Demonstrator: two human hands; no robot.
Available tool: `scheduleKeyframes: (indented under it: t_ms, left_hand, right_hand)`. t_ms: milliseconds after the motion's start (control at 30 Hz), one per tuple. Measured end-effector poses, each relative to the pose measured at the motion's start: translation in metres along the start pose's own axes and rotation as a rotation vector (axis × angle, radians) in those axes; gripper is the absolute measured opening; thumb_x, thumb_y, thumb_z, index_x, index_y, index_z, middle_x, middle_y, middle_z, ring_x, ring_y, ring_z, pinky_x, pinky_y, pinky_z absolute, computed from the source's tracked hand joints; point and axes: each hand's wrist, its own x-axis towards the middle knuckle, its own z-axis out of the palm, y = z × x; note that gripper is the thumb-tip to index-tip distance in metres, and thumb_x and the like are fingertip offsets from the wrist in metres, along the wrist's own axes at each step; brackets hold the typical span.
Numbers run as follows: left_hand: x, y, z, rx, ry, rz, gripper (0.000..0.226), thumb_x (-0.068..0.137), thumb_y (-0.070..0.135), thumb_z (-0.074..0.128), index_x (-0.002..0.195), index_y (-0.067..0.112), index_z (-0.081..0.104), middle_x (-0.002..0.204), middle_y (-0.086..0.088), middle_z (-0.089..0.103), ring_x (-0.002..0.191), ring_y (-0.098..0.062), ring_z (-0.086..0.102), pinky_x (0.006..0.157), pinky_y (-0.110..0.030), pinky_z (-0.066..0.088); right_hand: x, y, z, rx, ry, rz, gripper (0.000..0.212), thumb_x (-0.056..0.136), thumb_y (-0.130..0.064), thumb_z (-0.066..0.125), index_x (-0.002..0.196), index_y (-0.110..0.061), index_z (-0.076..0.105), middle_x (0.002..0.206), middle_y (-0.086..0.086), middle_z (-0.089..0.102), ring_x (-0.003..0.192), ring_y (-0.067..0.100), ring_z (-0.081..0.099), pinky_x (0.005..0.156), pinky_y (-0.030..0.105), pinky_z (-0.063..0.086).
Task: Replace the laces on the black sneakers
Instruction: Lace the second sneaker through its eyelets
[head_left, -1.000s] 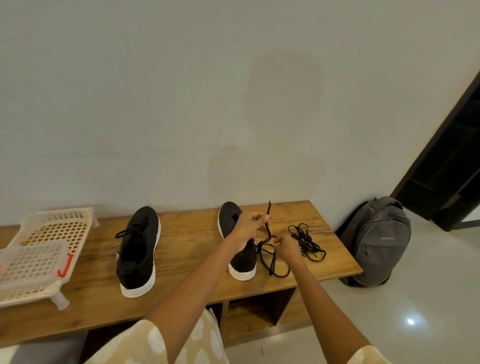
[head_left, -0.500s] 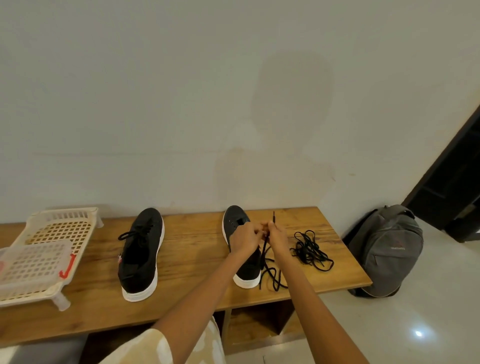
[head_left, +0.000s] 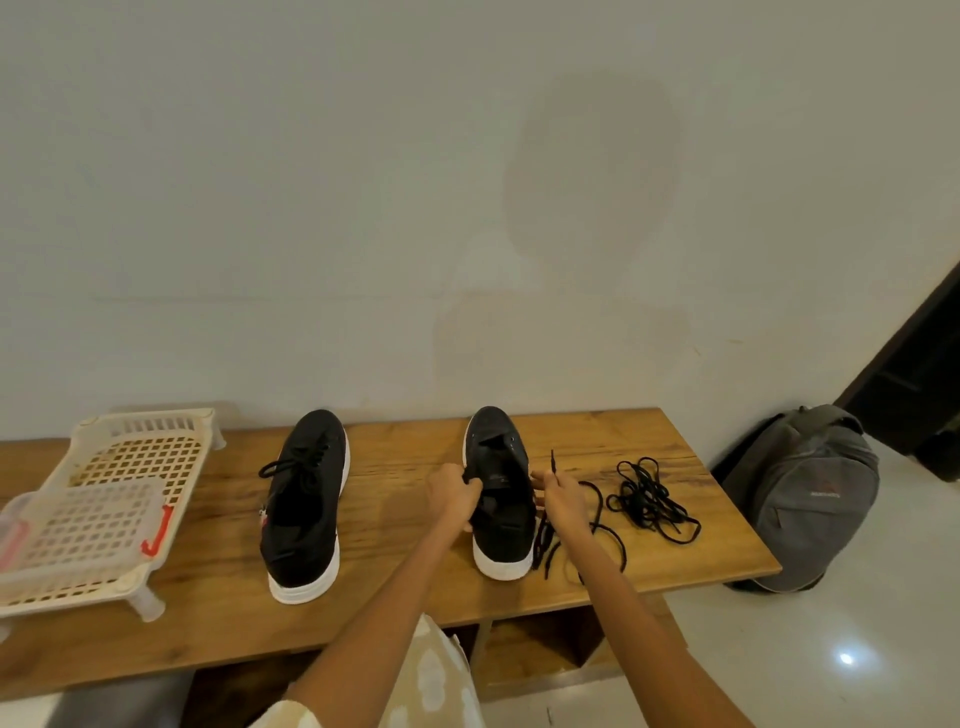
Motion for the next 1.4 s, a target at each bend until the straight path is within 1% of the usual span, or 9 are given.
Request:
scheduleKeyframes:
  t_ms: [233,400,533,633,733,900,1000,1233,1400]
  left_hand:
    - [-0.015,-0.053,-0.071,0.073,0.024,0.068,0.019,0.094,0.016,0.049,0.076,0.013,0.054,0.057,-0.001,0.057,0.041,-0.013,0.055,0.037,-0.015,0.036]
    - [-0.033,-0.081,-0.108,0.169,-0.003,0.072,0.011,0.093,0.019,0.049,0.088,0.01,0.053,0.062,-0.002,0.056,0.04,-0.016,0.057,0.041,-0.022,0.04]
    - [-0.041,-0.074,-0.117,0.304,-0.057,0.055,0.027,0.092,0.021,0.051,0.068,0.015,0.039,0.057,-0.001,0.043,0.064,-0.032,0.062,0.049,-0.026,0.04]
    - [-0.039,-0.06,-0.115,0.55,0.01,0.119,0.024,0.093,0.034,0.052,0.079,0.015,0.046,0.071,0.0,0.048,0.07,-0.022,0.054,0.06,-0.029,0.041]
    - [-0.026,-0.042,-0.106,0.508,0.191,0.294,0.025,0.096,0.025,0.046,0.075,0.012,0.048,0.074,-0.002,0.045,0.062,-0.018,0.045,0.055,-0.03,0.036]
    - [0.012,-0.023,-0.086,0.43,0.089,0.264,0.044,0.094,0.019,0.05,0.052,0.014,0.036,0.052,0.0,0.036,0.049,-0.018,0.038,0.055,-0.032,0.037]
    - [0.033,-0.015,-0.082,0.457,-0.02,0.185,0.032,0.09,0.028,0.057,0.066,0.008,0.057,0.056,0.001,0.041,0.059,-0.025,0.051,0.06,-0.031,0.042]
    - [0.048,-0.031,-0.065,-0.272,-0.142,-0.259,0.029,0.081,0.014,0.072,0.102,0.0,0.058,0.079,-0.01,0.062,0.061,-0.017,0.058,0.046,-0.026,0.046]
    - [0.025,-0.031,-0.056,-0.508,-0.232,-0.278,0.026,0.085,0.005,0.067,0.106,-0.006,0.059,0.086,-0.015,0.065,0.076,-0.026,0.065,0.058,-0.031,0.055]
  right_hand:
    - [-0.037,-0.009,0.045,0.091,-0.187,0.01,0.03,0.103,-0.023,0.034,0.105,-0.011,0.061,0.104,0.006,0.065,0.093,0.022,0.063,0.074,0.03,0.051]
    - [-0.066,-0.017,0.076,0.061,-0.295,-0.009,0.028,0.102,-0.019,0.033,0.099,-0.009,0.058,0.089,0.007,0.061,0.073,0.016,0.056,0.063,0.026,0.045]
    - [-0.07,-0.017,0.083,-0.002,-0.287,-0.052,0.03,0.102,-0.013,0.032,0.117,-0.004,0.057,0.08,0.002,0.057,0.066,0.011,0.051,0.057,0.021,0.041]
    - [-0.067,-0.019,0.077,-0.095,-0.251,-0.097,0.027,0.099,-0.007,0.036,0.084,-0.016,0.056,0.076,-0.003,0.052,0.063,0.007,0.045,0.053,0.019,0.035]
    - [-0.053,-0.019,0.073,-0.181,-0.168,-0.158,0.034,0.102,-0.021,0.035,0.071,-0.023,0.048,0.068,-0.003,0.047,0.06,0.008,0.042,0.054,0.023,0.032]
    - [-0.031,-0.025,0.068,-0.204,-0.118,-0.261,0.038,0.102,-0.031,0.037,0.109,-0.013,0.069,0.071,0.009,0.061,0.069,0.019,0.057,0.065,0.035,0.042]
    - [-0.018,-0.026,0.066,-0.246,-0.186,-0.271,0.036,0.103,-0.027,0.036,0.116,-0.012,0.066,0.079,0.007,0.062,0.076,0.019,0.057,0.077,0.036,0.046]
    - [-0.001,-0.019,0.074,-0.148,-0.258,-0.283,0.022,0.098,-0.012,0.048,0.113,-0.009,0.065,0.092,0.001,0.065,0.083,0.01,0.061,0.076,0.022,0.054]
    - [0.004,-0.025,0.083,-0.121,-0.217,-0.218,0.02,0.097,-0.007,0.047,0.106,-0.004,0.065,0.083,0.004,0.065,0.081,0.015,0.063,0.076,0.026,0.055]
